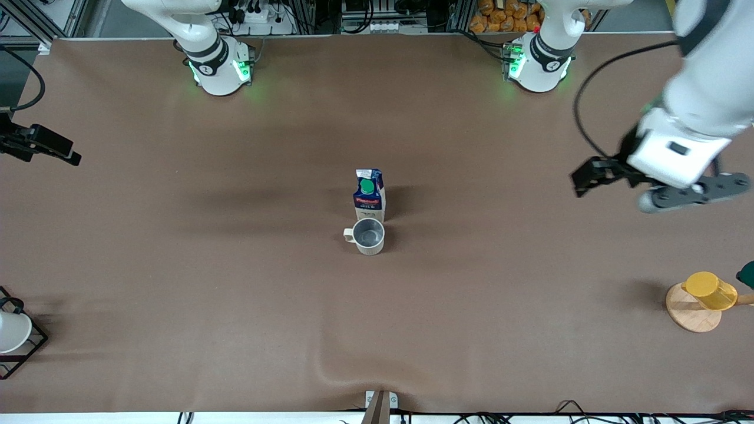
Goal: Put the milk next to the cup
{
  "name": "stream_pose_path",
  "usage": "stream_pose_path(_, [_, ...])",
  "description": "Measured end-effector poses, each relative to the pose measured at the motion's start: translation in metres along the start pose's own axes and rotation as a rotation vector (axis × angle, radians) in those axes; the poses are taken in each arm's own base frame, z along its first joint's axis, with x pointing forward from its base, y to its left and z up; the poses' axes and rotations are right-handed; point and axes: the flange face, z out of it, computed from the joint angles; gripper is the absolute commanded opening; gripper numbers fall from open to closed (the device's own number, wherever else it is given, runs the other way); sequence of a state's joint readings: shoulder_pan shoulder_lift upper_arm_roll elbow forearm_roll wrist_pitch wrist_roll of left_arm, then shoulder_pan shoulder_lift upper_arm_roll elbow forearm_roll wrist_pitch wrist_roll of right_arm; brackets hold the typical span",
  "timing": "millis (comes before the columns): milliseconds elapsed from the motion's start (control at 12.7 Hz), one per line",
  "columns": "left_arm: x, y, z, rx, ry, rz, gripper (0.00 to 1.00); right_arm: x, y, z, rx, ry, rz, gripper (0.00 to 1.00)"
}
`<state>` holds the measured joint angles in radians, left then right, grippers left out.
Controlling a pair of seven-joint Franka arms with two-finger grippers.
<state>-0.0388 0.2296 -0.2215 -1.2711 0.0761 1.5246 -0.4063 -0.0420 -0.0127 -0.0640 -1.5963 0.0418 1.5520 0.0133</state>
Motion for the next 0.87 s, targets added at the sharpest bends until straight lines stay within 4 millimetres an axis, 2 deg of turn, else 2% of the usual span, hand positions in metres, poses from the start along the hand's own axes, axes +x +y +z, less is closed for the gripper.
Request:
stream_pose_path(79, [0.003, -0.010, 0.000, 0.002, -0.002, 0.006, 1.00, 0.000, 0.000, 0.000, 0.000, 0.000, 0.001, 1.00])
stream_pose_path(395, [0.001, -0.025, 0.007, 0.018, -0.029, -0.012, 1.00, 0.000, 0.001, 0.000, 0.000, 0.000, 0.006, 1.00])
stream_pose_path(632, [0.010, -0.058, 0.011, 0.021, -0.037, -0.065, 1.00, 0.000, -0.003, 0.000, 0.000, 0.000, 0.039, 1.00])
stream_pose_path(868, [0.001, -0.057, 0.014, 0.030, -0.046, -0.060, 1.00, 0.000, -0.007, 0.001, -0.001, -0.001, 0.044, 1.00])
